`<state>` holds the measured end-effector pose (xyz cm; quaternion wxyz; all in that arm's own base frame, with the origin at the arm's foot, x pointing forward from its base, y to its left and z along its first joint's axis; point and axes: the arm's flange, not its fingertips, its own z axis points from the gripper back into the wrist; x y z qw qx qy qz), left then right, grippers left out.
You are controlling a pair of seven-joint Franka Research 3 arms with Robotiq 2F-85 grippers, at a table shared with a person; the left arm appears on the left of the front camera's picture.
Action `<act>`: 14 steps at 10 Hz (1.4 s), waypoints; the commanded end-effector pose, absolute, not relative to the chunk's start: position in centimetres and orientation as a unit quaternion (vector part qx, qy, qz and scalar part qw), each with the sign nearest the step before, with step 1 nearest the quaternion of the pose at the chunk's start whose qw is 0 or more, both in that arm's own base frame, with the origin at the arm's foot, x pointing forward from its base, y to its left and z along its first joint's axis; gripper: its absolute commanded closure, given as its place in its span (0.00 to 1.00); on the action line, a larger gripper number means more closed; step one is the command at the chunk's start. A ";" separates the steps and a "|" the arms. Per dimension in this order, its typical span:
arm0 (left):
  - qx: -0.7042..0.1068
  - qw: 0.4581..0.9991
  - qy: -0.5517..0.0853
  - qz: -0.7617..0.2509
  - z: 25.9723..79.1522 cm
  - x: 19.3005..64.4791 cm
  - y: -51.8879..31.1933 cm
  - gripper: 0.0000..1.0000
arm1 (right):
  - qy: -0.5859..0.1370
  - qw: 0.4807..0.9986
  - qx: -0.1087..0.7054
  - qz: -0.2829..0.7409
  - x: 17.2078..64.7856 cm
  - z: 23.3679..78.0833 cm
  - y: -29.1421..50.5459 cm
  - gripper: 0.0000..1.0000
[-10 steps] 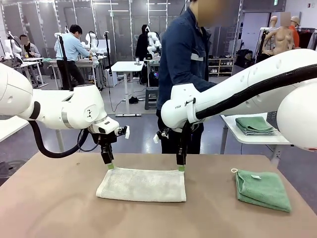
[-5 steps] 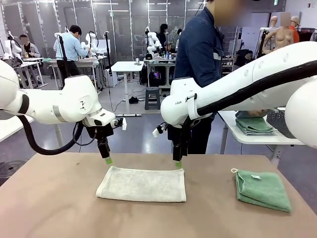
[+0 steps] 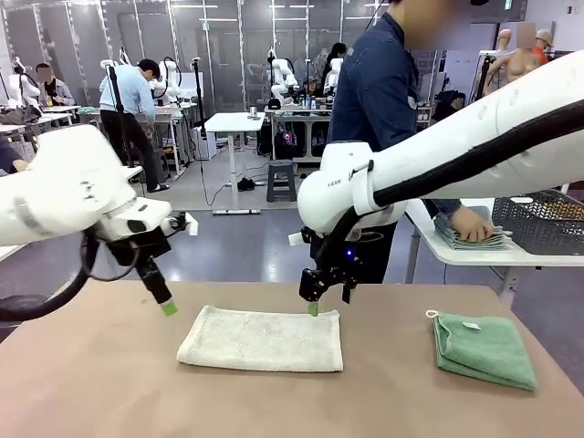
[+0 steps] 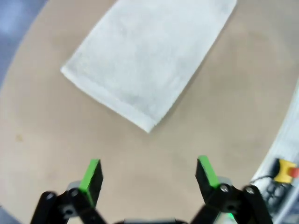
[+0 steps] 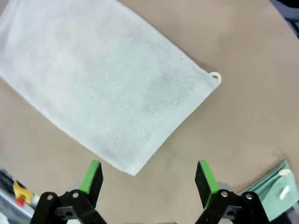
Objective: Fold the towels and place them in the basket.
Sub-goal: When a person lays out a Towel with hook on the table, fold it in half twice.
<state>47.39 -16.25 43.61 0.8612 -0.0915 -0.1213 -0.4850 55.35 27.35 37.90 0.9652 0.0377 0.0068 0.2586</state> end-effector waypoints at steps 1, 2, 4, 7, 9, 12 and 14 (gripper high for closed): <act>-0.059 0.856 -0.165 -0.487 43.7 43.3 -15.5 0.00 | -0.038 0.980 0.018 0.193 53.4 36.3 26.4 0.00; -0.060 0.854 -0.171 -0.488 43.4 43.2 -15.5 0.00 | -0.033 0.979 0.030 0.201 53.3 35.7 26.2 0.00; -0.078 0.861 -0.142 -0.481 44.3 45.1 -15.4 0.00 | -0.024 0.977 0.039 0.209 54.3 36.8 26.5 0.00; -0.078 0.861 -0.142 -0.481 44.3 45.1 -15.4 0.00 | -0.024 0.977 0.039 0.209 54.3 36.8 26.5 0.00; -0.069 0.858 -0.185 -0.473 46.5 43.7 -15.2 0.00 | -0.008 0.987 0.033 0.157 54.3 36.1 26.8 0.00; -0.034 0.871 -0.213 -0.442 51.5 39.5 -14.6 0.00 | 0.021 1.000 0.003 0.011 54.0 33.0 27.1 0.00; -0.041 0.867 -0.243 -0.434 52.8 37.4 -14.0 0.00 | 0.019 0.998 -0.005 -0.053 54.6 31.1 27.0 0.00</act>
